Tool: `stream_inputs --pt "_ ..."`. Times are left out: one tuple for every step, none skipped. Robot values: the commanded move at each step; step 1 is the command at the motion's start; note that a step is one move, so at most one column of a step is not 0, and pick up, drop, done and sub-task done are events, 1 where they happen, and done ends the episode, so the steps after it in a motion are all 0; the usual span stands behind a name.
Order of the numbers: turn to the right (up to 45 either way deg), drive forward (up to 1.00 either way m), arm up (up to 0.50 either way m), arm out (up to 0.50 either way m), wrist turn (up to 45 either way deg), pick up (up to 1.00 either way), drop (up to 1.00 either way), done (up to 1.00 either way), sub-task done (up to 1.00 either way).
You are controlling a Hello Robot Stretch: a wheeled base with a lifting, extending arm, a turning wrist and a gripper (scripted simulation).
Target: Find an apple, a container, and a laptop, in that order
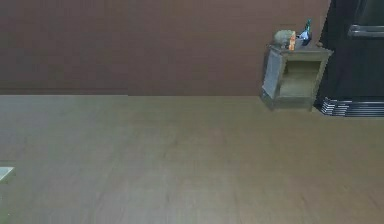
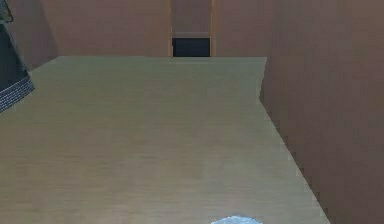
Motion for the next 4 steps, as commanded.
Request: stream_inputs --pt "0.0 0.30 0.00 0.00 0.0 0.00 0.00 0.00 0.00" --pt "45.0 0.00 0.00 0.00 0.0 0.00 0.00 0.00 0.00" --pt "45.0 0.00 0.00 0.00 0.0 0.00 0.00 0.00 0.00" --pt "3.0 0.00 0.00 0.00 0.0 0.00 0.00 0.00 0.00"
